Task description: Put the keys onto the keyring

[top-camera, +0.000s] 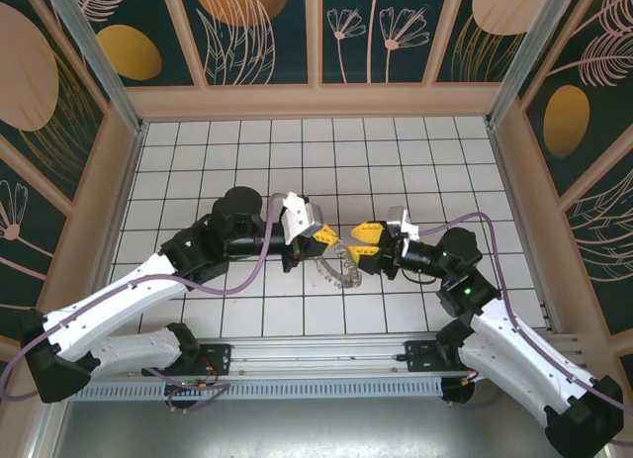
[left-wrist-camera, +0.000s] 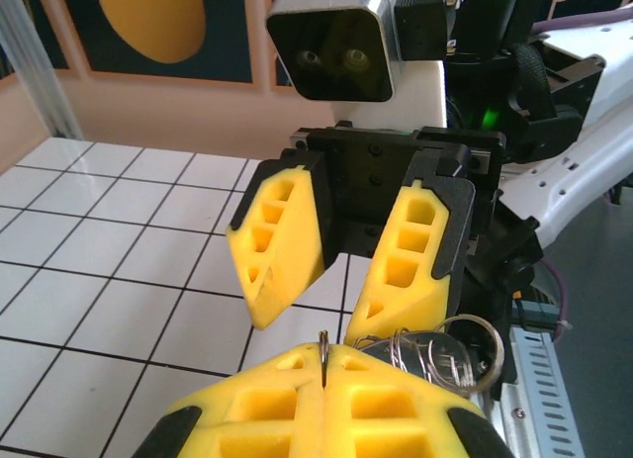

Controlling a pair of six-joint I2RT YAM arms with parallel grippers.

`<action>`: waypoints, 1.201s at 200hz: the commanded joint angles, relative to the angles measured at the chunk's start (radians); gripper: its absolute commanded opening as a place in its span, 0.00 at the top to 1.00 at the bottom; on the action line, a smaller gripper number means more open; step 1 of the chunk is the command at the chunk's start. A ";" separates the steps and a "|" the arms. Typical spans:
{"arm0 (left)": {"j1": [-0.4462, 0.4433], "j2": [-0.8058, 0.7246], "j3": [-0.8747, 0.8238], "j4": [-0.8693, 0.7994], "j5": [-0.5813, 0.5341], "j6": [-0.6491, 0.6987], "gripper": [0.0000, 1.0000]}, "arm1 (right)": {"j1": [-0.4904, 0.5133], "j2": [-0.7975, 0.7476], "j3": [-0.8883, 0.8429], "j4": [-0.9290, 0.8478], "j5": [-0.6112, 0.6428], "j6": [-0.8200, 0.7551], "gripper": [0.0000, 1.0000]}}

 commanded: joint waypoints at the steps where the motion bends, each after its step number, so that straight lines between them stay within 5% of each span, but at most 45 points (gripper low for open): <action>1: 0.004 0.009 0.003 0.065 0.063 -0.019 1.00 | 0.038 0.009 0.036 0.081 0.021 -0.040 0.59; 72: 0.004 0.038 0.009 0.071 0.095 -0.012 1.00 | 0.125 0.047 0.045 0.121 0.068 -0.070 0.63; 240: 0.005 0.067 0.010 0.066 0.118 -0.008 1.00 | 0.144 0.012 0.039 0.214 0.145 -0.076 0.70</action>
